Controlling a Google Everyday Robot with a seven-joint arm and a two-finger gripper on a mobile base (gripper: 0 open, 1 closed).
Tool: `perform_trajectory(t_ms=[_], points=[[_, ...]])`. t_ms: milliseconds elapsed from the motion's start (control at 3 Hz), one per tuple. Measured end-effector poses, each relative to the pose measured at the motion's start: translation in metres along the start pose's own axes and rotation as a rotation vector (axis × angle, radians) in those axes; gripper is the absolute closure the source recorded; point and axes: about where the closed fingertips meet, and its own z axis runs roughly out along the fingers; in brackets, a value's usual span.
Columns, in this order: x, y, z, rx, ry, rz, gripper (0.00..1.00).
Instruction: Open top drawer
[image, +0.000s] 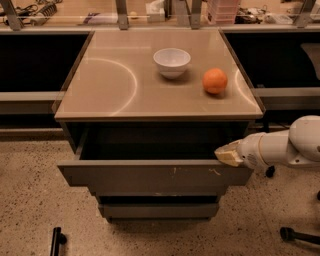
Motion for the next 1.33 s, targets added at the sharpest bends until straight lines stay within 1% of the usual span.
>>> perform_trajectory(t_ms=[333, 667, 1000, 1333], points=[[0.008, 0.014, -0.003, -0.030, -0.003, 0.038, 1.00], [0.027, 0.070, -0.025, -0.125, -0.009, 0.160, 1.00], [0.058, 0.121, -0.053, -0.207, -0.018, 0.305, 1.00], [0.073, 0.145, -0.069, -0.236, -0.030, 0.377, 1.00]])
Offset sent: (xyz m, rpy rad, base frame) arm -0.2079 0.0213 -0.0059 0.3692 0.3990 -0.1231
